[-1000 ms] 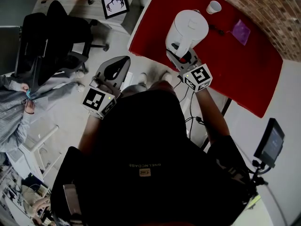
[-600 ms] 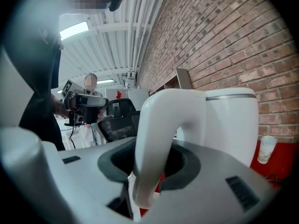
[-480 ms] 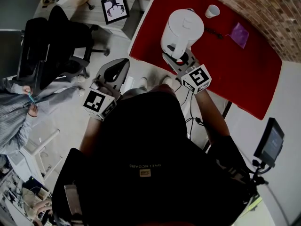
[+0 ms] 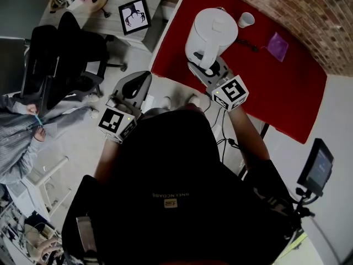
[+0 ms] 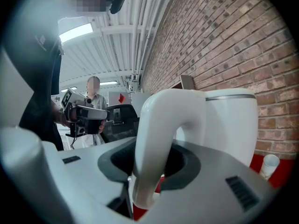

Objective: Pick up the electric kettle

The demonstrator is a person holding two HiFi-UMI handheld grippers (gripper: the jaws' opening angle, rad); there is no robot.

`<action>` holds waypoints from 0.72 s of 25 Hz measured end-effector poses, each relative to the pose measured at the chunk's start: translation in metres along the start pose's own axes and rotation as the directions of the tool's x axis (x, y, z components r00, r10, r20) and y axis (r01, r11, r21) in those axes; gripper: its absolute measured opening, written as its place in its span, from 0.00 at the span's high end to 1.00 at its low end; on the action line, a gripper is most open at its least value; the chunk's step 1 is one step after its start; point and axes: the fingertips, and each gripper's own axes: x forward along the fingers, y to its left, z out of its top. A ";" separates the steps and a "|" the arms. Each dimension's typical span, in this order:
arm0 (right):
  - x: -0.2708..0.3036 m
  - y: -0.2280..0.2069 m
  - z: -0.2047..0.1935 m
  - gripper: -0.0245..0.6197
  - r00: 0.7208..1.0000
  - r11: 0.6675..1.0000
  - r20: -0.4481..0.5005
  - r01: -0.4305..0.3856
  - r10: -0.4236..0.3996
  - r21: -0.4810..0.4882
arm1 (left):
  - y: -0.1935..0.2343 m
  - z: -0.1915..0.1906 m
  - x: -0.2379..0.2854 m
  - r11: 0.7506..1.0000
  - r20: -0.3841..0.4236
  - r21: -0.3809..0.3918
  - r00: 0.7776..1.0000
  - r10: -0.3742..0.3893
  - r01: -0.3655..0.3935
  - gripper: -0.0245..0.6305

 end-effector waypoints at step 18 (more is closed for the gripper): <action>-0.004 -0.009 0.065 0.76 0.999 0.998 0.033 -0.009 0.011 -0.067 | 0.003 0.017 0.015 1.000 0.056 0.004 0.998 -0.005 0.005 0.95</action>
